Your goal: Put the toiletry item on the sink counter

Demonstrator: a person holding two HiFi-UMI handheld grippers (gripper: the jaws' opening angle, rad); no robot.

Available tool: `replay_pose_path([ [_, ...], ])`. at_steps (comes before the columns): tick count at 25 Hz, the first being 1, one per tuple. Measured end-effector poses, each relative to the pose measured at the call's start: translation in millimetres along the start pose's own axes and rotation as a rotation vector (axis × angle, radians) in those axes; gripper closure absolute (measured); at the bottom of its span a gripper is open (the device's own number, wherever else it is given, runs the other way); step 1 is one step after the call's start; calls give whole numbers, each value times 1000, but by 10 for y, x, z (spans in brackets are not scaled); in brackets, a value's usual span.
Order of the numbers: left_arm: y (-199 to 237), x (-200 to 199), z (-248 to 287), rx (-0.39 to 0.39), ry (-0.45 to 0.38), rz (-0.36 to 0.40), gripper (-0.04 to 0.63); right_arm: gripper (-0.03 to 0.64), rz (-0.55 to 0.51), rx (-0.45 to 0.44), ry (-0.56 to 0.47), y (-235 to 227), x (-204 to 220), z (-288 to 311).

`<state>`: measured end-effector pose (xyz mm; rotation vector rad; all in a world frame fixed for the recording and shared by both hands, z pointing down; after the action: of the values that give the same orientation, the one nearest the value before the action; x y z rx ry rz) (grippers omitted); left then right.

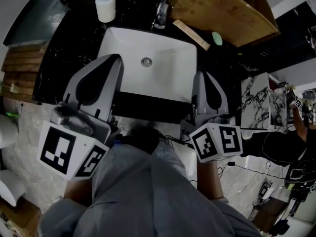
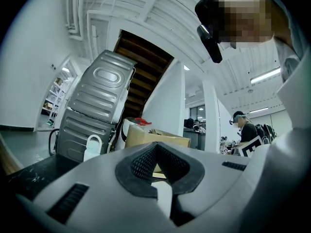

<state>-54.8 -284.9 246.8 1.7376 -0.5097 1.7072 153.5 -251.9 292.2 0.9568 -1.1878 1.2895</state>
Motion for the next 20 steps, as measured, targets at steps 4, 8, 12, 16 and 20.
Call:
replay_pose_path([
  [4,14,3,3,-5,0,-1,592,620,-2,7,9,-13,15,4],
  [8,30,-9,-6,-11,-4,-3,592,620,0,4,19,-10,27,7],
  [12,65,-13,-23,-20,-6,-6,592,620,13,-8,25,14,31,21],
  [16,88,-10,-33,-25,-9,-7,592,620,7,-12,26,37,25,40],
  [20,88,1,-34,-26,-6,-8,592,620,-6,-6,34,33,45,48],
])
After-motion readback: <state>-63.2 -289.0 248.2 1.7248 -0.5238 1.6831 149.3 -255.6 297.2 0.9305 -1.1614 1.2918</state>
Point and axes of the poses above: the fingertips, and each gripper's own axes: z forward along the fingers, y to its left, x out of its underside, the point moved 3 cm from there along -z, backward along the fingers, and after that the axes turned 7 degrees about y, right-handed, at the moved point
